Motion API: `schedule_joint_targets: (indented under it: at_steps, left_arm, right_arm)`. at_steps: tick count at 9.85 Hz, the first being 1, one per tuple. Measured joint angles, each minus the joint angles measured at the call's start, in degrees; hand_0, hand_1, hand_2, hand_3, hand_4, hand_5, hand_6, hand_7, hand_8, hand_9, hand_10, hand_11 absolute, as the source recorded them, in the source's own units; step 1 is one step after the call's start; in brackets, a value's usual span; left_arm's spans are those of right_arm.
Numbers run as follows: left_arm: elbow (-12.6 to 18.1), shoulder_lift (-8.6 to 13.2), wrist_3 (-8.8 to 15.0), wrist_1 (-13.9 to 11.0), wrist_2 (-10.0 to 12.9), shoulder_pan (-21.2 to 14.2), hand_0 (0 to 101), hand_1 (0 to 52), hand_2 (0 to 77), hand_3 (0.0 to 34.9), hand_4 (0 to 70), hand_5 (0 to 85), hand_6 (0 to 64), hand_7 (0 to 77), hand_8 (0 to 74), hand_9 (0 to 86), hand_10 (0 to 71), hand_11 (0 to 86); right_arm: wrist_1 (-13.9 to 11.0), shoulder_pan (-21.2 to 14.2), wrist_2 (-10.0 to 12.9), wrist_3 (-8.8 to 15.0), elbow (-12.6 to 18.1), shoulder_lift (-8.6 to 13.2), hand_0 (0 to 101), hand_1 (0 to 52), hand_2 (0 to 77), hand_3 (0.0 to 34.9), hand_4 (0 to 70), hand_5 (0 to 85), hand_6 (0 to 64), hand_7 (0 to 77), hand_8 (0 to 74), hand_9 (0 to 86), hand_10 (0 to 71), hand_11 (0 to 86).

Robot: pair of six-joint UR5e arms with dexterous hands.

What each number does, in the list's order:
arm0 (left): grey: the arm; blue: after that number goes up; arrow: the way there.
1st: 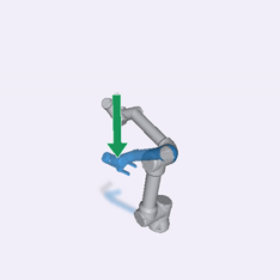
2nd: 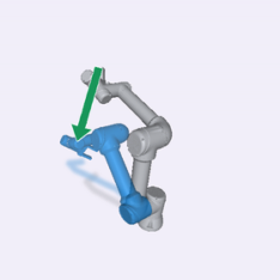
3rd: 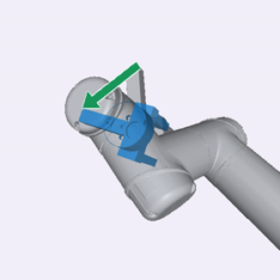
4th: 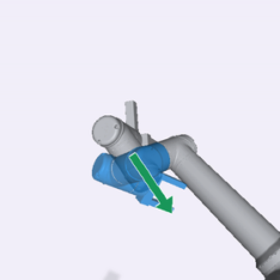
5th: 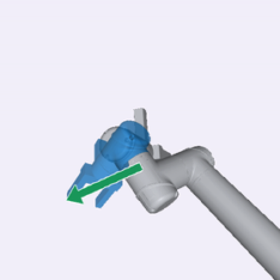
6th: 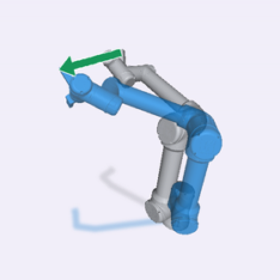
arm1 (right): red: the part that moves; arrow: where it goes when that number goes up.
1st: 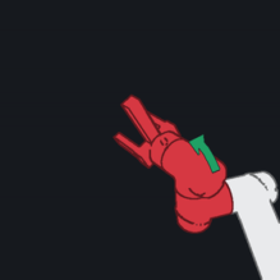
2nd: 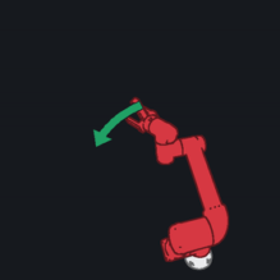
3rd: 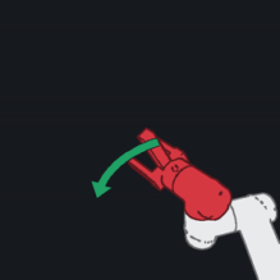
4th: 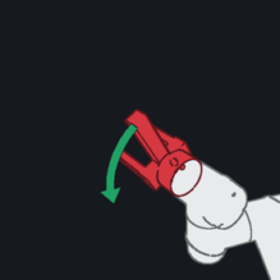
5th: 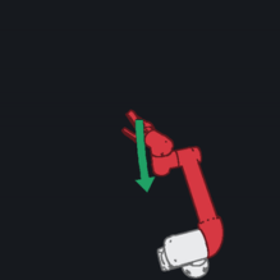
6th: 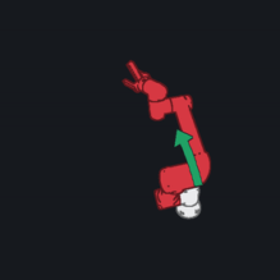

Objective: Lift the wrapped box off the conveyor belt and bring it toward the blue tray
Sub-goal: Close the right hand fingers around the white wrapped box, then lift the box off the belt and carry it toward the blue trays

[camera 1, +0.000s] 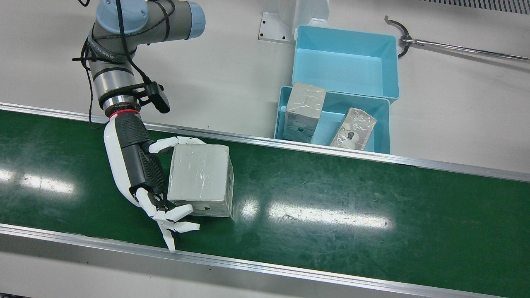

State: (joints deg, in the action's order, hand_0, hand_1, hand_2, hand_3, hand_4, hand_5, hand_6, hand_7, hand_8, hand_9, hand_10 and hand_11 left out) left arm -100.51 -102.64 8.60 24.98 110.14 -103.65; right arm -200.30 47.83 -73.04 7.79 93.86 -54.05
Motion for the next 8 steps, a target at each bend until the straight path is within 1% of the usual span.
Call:
schedule_joint_targets:
  at_steps: [1,3,4,5,6,7,8]
  left_arm:
    - [0.0,0.0,0.0,0.0,0.0,0.0,0,0.0,1.1,0.0,0.0,1.1,0.5,0.5,0.0,0.0,0.5,0.0]
    - [0.0,0.0,0.0,0.0,0.0,0.0,0,0.0,1.1,0.0,0.0,1.1,0.0,0.0,0.0,0.0,0.5,0.0]
    - [0.0,0.0,0.0,0.0,0.0,0.0,0,0.0,0.5,0.0,0.0,1.1,0.0,0.5,0.0,0.0,0.5,0.0]
    - [0.0,0.0,0.0,0.0,0.0,0.0,0,0.0,1.1,0.0,0.0,1.1,0.5,0.0,0.0,0.0,0.0,0.0]
    - [0.0,0.0,0.0,0.0,0.0,0.0,0,0.0,1.1,0.0,0.0,1.1,0.5,0.0,0.0,0.0,0.0,0.0]
    - [0.0,0.0,0.0,0.0,0.0,0.0,0,0.0,1.1,0.0,0.0,1.1,0.0,0.5,0.0,0.0,0.0,0.0]
    - [0.0,0.0,0.0,0.0,0.0,0.0,0,0.0,0.5,0.0,0.0,1.1,0.0,0.0,0.0,0.0,0.0,0.0]
  right_arm:
    - [0.0,0.0,0.0,0.0,0.0,0.0,48,16.9,25.6,27.4,10.4,40.9,3.8,27.3,0.0,6.0,0.0,1.1]
    - [0.0,0.0,0.0,-0.1,0.2,0.0,48,16.9,25.6,27.4,10.4,40.9,3.8,27.3,0.0,6.0,0.0,1.1]
    - [0.0,0.1,0.1,-0.2,0.4,0.2,50,16.9,30.5,26.6,14.2,45.8,9.3,34.4,3.8,12.0,0.0,1.1]
    - [-0.1,0.1,0.1,-0.2,0.5,0.4,50,16.9,30.5,26.6,14.2,45.8,9.3,34.4,3.8,12.0,0.0,1.1]
    - [-0.2,0.1,0.1,-0.2,0.6,0.7,53,15.8,32.7,22.9,18.0,49.1,15.3,40.4,12.5,18.0,8.7,1.1]
    - [-0.4,0.2,0.1,-0.2,0.8,0.8,53,15.8,32.7,22.9,18.0,49.1,15.3,40.4,12.5,18.0,8.7,1.1]
    - [-1.0,0.4,0.1,-0.2,1.5,0.8,56,10.4,34.9,19.3,23.5,56.7,22.9,46.9,32.2,36.0,24.0,12.5]
